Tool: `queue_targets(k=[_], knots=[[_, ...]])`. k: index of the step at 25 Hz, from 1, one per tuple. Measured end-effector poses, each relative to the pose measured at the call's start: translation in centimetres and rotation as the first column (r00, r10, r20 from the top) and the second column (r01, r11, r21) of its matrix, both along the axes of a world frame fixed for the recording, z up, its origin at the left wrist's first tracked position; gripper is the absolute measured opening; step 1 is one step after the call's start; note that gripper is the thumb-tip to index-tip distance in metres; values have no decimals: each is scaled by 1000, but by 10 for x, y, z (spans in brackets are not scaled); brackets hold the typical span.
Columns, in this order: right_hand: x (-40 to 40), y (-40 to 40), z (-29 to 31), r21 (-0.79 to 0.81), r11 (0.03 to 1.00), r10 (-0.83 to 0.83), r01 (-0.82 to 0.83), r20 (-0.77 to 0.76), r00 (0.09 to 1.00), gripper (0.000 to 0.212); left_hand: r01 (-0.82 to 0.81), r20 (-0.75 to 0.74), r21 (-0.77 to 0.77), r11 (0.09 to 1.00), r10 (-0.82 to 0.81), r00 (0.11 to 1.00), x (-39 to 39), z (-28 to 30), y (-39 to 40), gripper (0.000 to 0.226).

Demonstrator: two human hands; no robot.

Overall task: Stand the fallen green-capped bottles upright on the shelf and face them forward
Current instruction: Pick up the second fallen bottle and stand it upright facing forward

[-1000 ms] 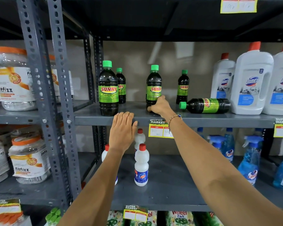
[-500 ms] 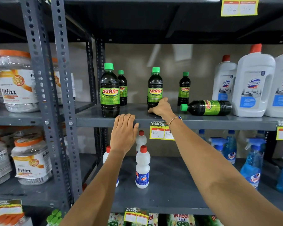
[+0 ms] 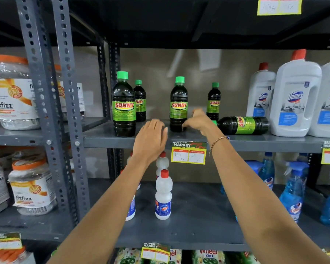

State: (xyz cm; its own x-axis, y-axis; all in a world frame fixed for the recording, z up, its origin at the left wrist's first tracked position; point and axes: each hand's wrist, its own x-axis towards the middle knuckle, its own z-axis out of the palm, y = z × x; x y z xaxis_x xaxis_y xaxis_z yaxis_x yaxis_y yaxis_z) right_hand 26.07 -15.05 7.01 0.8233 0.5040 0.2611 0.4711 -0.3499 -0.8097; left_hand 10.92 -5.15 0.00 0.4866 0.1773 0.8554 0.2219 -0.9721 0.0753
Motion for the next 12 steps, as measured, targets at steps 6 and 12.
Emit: queue_targets(k=[6,12], knots=[[12,1,-2,-14,996,83,-83,-13,997,70,106,-216,-642,759,-312,925,40,63,-3,94],[21,11,-18,98,981,178,-168,-95,979,40,73,-239,-730,680,-354,904,66,60,9,56]])
